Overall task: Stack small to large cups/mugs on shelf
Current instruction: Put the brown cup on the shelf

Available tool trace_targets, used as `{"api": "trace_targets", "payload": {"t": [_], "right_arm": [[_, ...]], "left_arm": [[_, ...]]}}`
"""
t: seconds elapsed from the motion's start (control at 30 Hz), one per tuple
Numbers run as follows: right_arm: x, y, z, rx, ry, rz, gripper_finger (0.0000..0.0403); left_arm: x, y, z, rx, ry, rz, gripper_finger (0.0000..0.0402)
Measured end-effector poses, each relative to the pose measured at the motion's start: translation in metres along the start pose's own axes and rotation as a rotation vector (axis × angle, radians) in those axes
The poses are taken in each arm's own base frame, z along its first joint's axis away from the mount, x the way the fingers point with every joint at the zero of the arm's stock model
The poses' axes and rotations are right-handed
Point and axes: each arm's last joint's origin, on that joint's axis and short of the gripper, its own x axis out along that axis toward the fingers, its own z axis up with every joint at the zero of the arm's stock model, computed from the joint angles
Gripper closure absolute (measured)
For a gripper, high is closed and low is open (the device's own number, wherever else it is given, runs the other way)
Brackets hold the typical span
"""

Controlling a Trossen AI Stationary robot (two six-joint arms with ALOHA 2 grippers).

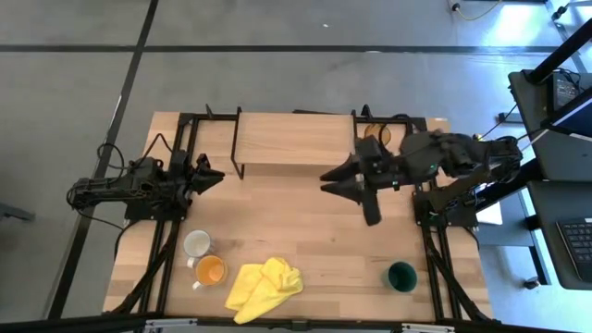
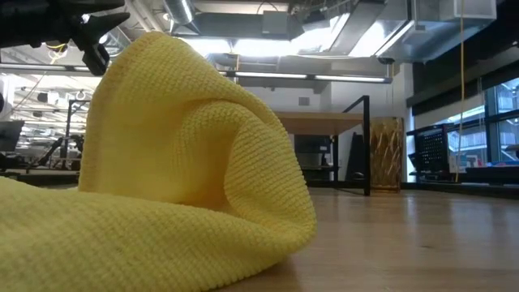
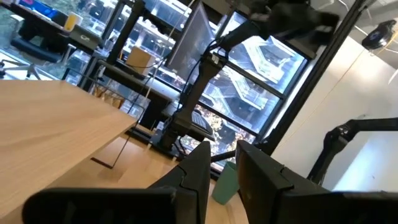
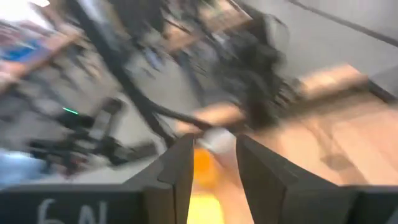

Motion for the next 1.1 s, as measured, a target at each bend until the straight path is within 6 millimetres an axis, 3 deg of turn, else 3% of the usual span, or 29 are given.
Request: {"api": "trace_targets", "payload": {"t": [0.27,0.53,0.67,0.77,0.9,1.1], "right_arm": [[-0.034,-0.015,-0.01,0.028,0.248,-0.235,0.028],[-0.087,-0.011,-0.012,0.214,0.42,-0.292,0.028],[-0.101,-0.006,-0.011,0.289,0.399,-0.246,0.028],[-0.102,-0.005,-0.016,0.312,0.428,-0.232,0.028],[-0.088,-0.002,-0.034,0.356,0.555,-0.235,0.028],[-0.053,-0.008,-0.083,0.37,0.788,-0.368,0.028]], "left_arm": [[0.0,0.0,0.0,0.039,0.001,-0.002,0.0331],[0.0,0.0,0.0,0.042,0.002,-0.001,0.0331],[0.0,0.0,0.0,0.042,-0.003,0.007,0.0331],[0.0,0.001,0.0,0.043,-0.004,0.014,0.0331],[0.0,0.002,-0.002,0.043,0.01,0.034,0.0331],[0.0,0.003,-0.003,0.044,0.02,0.044,0.0331]]}}
